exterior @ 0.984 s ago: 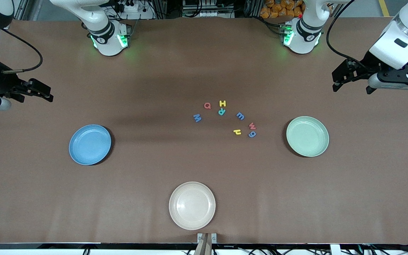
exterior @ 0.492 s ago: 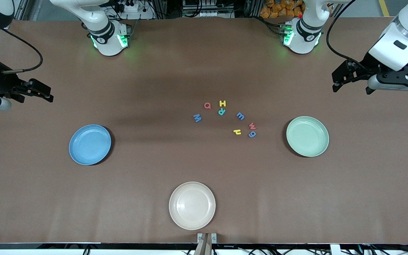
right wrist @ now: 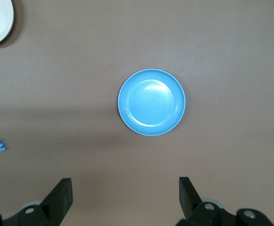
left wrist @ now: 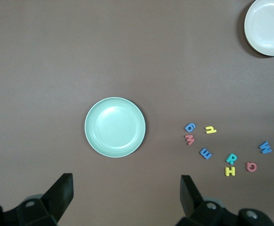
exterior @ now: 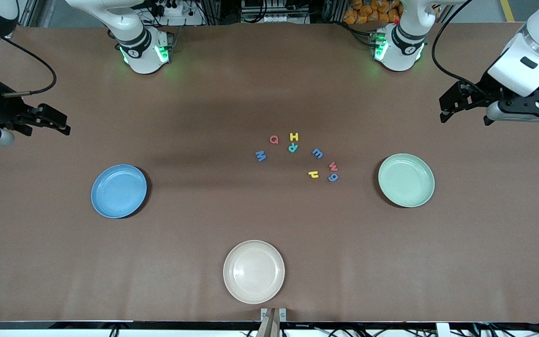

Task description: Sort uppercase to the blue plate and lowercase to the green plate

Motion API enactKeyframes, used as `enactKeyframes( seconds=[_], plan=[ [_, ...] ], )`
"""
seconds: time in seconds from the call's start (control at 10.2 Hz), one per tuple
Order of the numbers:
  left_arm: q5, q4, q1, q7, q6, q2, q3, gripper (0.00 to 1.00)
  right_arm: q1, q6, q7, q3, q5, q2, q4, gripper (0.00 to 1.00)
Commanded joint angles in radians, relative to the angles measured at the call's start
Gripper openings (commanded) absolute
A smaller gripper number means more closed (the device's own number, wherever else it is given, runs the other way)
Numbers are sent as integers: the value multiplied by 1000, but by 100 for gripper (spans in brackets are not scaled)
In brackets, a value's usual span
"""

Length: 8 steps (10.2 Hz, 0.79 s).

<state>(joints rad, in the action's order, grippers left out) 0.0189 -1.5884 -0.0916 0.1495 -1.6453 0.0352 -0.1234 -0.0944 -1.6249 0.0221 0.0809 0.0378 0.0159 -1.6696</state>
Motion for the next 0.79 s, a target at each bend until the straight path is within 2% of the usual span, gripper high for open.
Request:
enactKeyframes(
  seconds=[0.0,0.69],
  plan=[
    [27,-18,7,-24,-1,17,4,100,-5,11,9,2,1,12,2,100],
    [27,-65,24,-15,-1,-12,5,100,-2,14,9,3,1,12,2,100]
  ],
)
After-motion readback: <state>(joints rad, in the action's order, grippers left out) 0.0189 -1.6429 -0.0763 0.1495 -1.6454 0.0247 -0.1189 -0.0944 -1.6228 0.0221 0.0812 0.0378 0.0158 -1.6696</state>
